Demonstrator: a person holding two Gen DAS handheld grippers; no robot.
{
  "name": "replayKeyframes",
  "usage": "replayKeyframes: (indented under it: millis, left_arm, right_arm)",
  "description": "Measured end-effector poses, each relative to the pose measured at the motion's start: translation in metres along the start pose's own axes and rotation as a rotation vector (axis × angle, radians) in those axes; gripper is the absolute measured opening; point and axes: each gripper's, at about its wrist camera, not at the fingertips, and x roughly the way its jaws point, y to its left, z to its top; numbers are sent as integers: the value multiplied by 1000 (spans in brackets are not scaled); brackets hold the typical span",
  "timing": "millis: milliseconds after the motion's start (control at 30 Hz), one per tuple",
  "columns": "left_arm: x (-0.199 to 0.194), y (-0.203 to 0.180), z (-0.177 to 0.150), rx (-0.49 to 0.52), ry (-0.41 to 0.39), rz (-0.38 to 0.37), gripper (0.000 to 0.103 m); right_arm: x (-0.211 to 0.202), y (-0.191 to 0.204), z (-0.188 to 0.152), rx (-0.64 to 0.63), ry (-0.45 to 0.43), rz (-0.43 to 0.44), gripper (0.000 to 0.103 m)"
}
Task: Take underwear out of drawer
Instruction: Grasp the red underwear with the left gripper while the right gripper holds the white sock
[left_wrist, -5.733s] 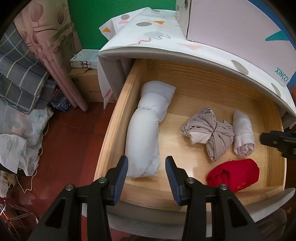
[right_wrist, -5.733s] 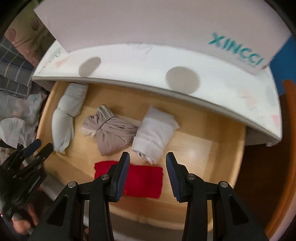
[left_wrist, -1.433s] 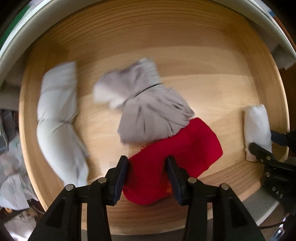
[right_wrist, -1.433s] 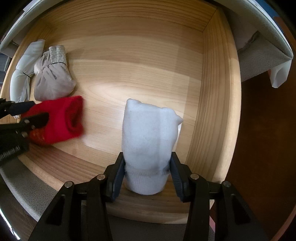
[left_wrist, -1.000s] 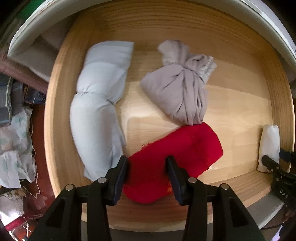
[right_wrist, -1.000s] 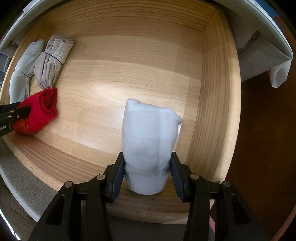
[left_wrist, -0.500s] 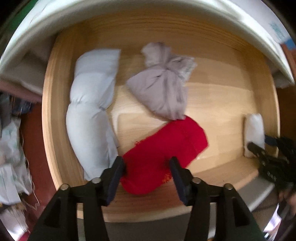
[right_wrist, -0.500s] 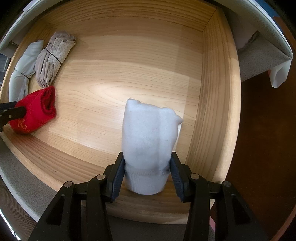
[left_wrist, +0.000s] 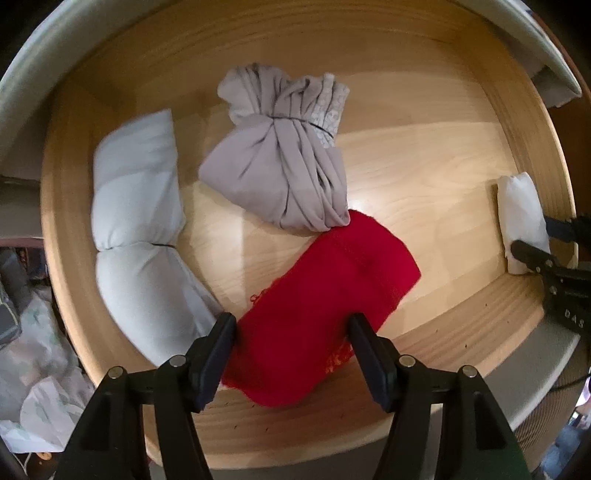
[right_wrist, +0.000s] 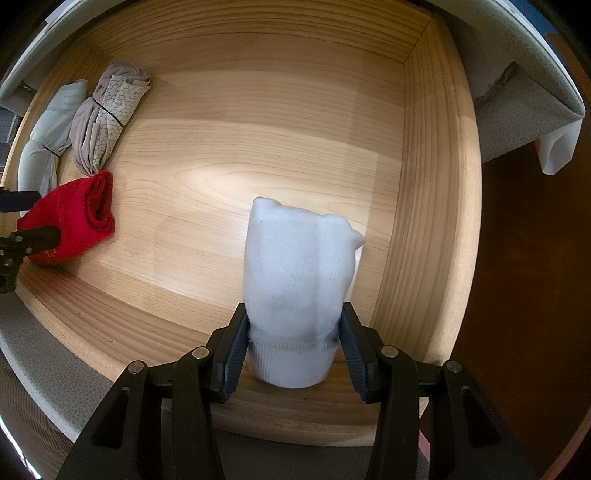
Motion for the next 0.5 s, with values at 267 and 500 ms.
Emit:
replayKeyframes:
  millis: [267, 500]
  left_arm:
    - [15, -11, 18, -64, 12, -27, 66]
    - [31, -57, 8, -166, 7, -48, 66]
  right_arm:
    - [-1, 0, 1, -2, 1, -2, 45]
    - [-4, 1, 0, -2, 0, -2, 45]
